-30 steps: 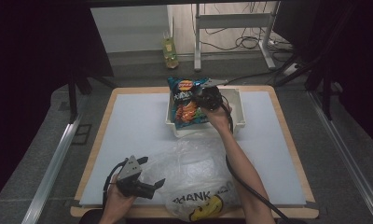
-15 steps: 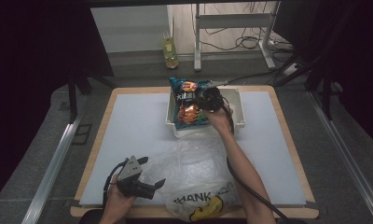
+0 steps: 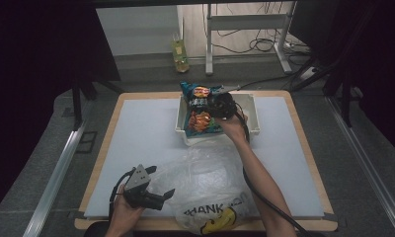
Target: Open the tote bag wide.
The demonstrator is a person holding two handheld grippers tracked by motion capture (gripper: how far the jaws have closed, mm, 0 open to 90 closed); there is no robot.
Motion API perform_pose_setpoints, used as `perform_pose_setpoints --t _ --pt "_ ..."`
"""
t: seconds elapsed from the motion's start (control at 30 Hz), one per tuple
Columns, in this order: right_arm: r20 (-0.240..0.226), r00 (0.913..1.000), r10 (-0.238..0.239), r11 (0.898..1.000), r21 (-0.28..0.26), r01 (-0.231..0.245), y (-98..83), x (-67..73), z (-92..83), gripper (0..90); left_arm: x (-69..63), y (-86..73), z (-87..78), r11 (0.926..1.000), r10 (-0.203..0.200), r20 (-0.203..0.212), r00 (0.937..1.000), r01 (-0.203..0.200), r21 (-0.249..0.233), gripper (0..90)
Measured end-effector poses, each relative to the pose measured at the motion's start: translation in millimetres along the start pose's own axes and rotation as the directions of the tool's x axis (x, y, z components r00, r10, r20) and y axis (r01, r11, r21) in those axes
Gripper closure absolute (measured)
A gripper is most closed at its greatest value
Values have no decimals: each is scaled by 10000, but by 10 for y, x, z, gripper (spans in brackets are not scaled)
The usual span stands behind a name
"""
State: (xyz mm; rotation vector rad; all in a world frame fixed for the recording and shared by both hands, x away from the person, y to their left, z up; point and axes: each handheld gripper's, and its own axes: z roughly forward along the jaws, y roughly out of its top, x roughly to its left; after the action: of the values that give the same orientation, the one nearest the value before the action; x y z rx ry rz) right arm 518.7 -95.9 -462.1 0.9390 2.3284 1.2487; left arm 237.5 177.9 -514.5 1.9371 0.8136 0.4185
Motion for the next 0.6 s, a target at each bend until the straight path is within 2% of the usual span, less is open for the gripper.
perform_pose_setpoints --t 0.6 --pt "-60 9995 -296 9995 -123 295 37 80 -238 584 14 8 -18 9999 -153 -64 9999 152 -72 0"
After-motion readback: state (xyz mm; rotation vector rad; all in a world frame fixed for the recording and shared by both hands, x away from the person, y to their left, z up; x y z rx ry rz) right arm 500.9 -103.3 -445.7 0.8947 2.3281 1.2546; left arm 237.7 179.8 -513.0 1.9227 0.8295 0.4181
